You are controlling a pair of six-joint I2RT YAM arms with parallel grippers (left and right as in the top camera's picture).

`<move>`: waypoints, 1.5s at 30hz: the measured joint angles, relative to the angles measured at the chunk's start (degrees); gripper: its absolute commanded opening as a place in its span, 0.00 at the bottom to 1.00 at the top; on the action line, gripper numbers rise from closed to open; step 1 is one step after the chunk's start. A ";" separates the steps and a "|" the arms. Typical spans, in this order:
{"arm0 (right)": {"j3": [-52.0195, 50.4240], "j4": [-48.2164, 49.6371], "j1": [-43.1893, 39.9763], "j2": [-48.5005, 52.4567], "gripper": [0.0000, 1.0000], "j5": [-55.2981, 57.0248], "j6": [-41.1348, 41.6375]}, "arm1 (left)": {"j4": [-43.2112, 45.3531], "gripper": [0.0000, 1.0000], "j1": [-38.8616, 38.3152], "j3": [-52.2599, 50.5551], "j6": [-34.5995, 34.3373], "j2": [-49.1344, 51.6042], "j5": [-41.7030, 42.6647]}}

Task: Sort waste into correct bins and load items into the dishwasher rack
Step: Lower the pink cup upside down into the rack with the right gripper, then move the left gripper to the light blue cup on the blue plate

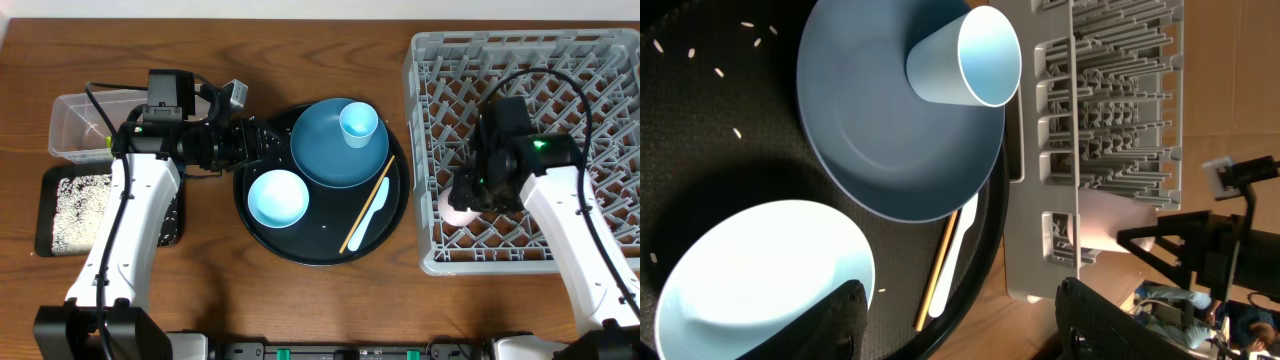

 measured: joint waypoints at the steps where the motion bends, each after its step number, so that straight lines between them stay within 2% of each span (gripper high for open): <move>1: -0.59 0.74 0.00 0.00 0.01 -0.11 0.00 | 0.00 0.62 0.00 0.00 0.00 0.00 0.00; 10: -6.69 8.37 0.00 0.00 0.03 -0.31 0.00 | -0.17 0.62 0.00 0.00 -0.02 0.00 0.00; 12: -7.93 9.60 0.00 0.00 0.09 -0.28 0.00 | -0.20 0.63 0.00 0.00 -0.02 0.00 0.00; 15: -9.38 10.29 0.00 0.00 0.36 -0.31 0.00 | -0.20 0.63 0.00 0.00 0.00 0.00 0.00; 20: -9.66 10.71 0.00 0.00 0.65 -0.28 0.37 | -0.20 0.63 0.00 0.00 -0.02 0.00 0.00; 23: -9.31 10.12 0.00 0.00 0.72 -0.37 0.33 | -0.20 0.62 0.00 0.00 -0.02 0.00 0.00; 29: -0.96 4.22 0.00 0.00 0.73 -1.77 0.20 | -0.24 0.63 0.00 0.00 -0.02 0.00 0.00; 31: 3.56 0.74 0.00 0.00 0.74 -2.10 0.20 | -0.17 0.75 0.00 0.00 0.22 0.00 -0.02; 33: 7.91 -3.26 0.00 0.00 0.77 -2.40 0.17 | -0.20 0.79 0.00 0.00 0.07 0.02 -0.04; 34: 8.90 -4.11 0.00 -0.02 0.83 -2.45 0.24 | -0.20 0.79 0.00 0.00 0.04 0.00 -0.02; 35: 10.47 -5.53 0.00 -0.02 0.99 -2.67 0.31 | -0.13 0.79 0.00 0.00 0.00 0.00 -0.04; 36: 11.61 -6.40 0.00 -0.07 0.99 -2.93 0.39 | -0.09 0.79 0.00 0.00 0.02 0.00 -0.02; 39: 13.11 -8.11 0.00 -0.24 0.99 -5.51 -0.24 | 0.13 0.96 0.00 0.00 0.74 0.00 -0.04; 40: 13.11 -8.44 0.00 -0.26 0.99 -6.71 -0.57 | 0.17 0.97 -0.02 0.00 0.85 0.00 -0.09; 41: 13.11 -8.83 0.00 -0.26 0.99 -8.07 -1.07 | 0.28 0.90 -0.04 0.00 0.76 0.00 -0.17; 43: 13.11 -9.05 0.00 -0.26 0.98 -9.81 -1.57 | 1.11 0.50 -0.44 0.00 0.37 0.00 -0.26; 44: 13.11 -9.14 0.00 -0.26 0.96 -10.45 -1.75 | 1.88 0.46 -0.90 0.00 0.39 0.02 -0.39; 45: 13.11 -9.18 0.00 -0.26 0.91 -11.06 -2.14 | 3.39 0.46 -1.70 0.00 0.09 0.00 -0.46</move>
